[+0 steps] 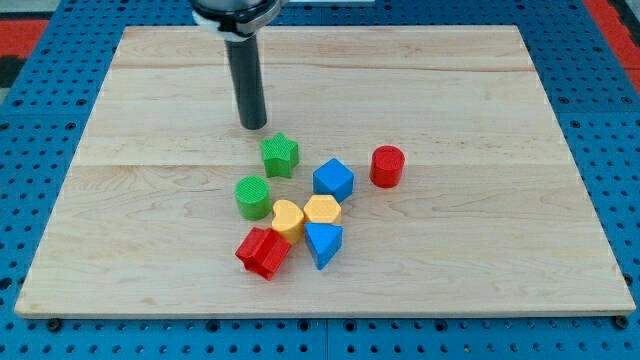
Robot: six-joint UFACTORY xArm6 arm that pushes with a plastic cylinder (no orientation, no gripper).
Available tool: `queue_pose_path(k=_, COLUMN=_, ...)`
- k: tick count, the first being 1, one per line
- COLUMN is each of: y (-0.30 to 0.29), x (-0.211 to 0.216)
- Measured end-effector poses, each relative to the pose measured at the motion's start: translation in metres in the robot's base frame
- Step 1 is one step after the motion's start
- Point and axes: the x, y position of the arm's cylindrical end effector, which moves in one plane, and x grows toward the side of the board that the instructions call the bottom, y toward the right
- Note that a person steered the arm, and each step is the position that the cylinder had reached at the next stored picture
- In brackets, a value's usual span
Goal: Move the red circle into the red star
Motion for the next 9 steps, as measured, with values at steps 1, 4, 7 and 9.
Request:
queue_pose_path(k=1, y=0.047, x=0.029)
queue_pose_path(k=4, y=0.080, x=0.011)
queue_pose_path(k=7, y=0.224, x=0.033)
queue_pose_path(k=9, y=0.163, x=0.077)
